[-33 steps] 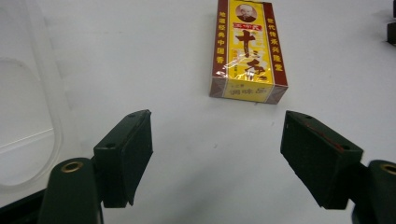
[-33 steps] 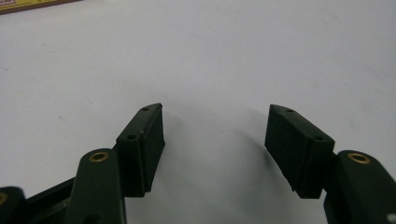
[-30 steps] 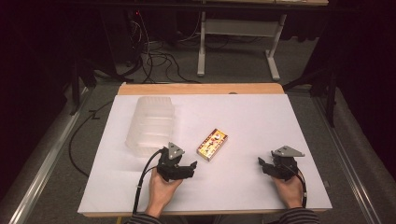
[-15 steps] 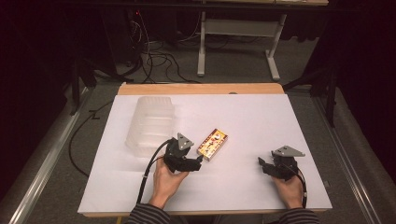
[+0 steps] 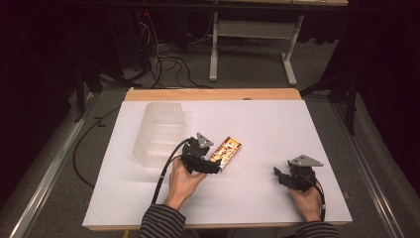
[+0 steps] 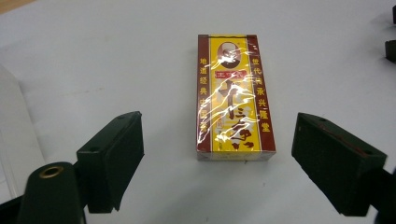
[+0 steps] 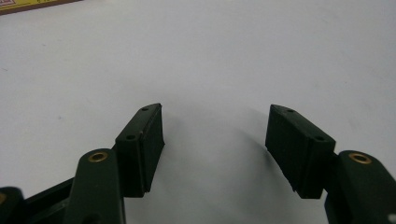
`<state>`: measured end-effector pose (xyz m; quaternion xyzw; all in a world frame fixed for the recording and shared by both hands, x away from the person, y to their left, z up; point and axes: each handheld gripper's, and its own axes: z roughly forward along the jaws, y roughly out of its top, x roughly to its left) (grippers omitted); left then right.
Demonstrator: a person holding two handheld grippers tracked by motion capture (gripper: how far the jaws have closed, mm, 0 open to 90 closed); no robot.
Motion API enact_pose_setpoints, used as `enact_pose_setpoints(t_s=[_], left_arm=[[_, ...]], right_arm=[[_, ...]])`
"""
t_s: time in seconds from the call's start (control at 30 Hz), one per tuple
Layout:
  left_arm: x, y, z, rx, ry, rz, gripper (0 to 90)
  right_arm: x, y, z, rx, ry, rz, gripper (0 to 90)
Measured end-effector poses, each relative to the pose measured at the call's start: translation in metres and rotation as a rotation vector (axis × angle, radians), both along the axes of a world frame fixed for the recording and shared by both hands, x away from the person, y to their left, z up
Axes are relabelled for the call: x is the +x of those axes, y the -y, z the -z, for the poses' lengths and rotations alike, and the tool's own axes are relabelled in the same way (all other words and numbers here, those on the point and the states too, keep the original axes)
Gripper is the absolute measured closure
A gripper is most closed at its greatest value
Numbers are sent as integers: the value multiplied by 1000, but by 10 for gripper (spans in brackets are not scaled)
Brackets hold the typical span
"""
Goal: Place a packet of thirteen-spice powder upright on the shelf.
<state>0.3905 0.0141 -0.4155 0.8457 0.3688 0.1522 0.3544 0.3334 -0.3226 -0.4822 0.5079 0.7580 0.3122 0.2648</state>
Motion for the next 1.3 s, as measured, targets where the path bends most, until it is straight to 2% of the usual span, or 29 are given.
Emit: enact_pose_setpoints(t_s=[0.27,0.43,0.8,0.97,1.17,1.3], left_arm=[[14,9,-1,9,-19,11,164],[22,18,-1,27,-8,9,164],[40,38,2,50,-59,21,166],[48,51,2,66,-84,47,165],[56,65,7,90,-94,54,165],[63,70,10,87,-107,45,164]], right_arm=[[0,0,0,-8,4,-4,376],[0,0,0,-4,4,1,373],[0,0,0,-6,2,0,374],[0,-1,0,-11,5,-1,374],[-1,-1,0,-13,9,-2,375],[0,-1,0,-11,8,0,375]])
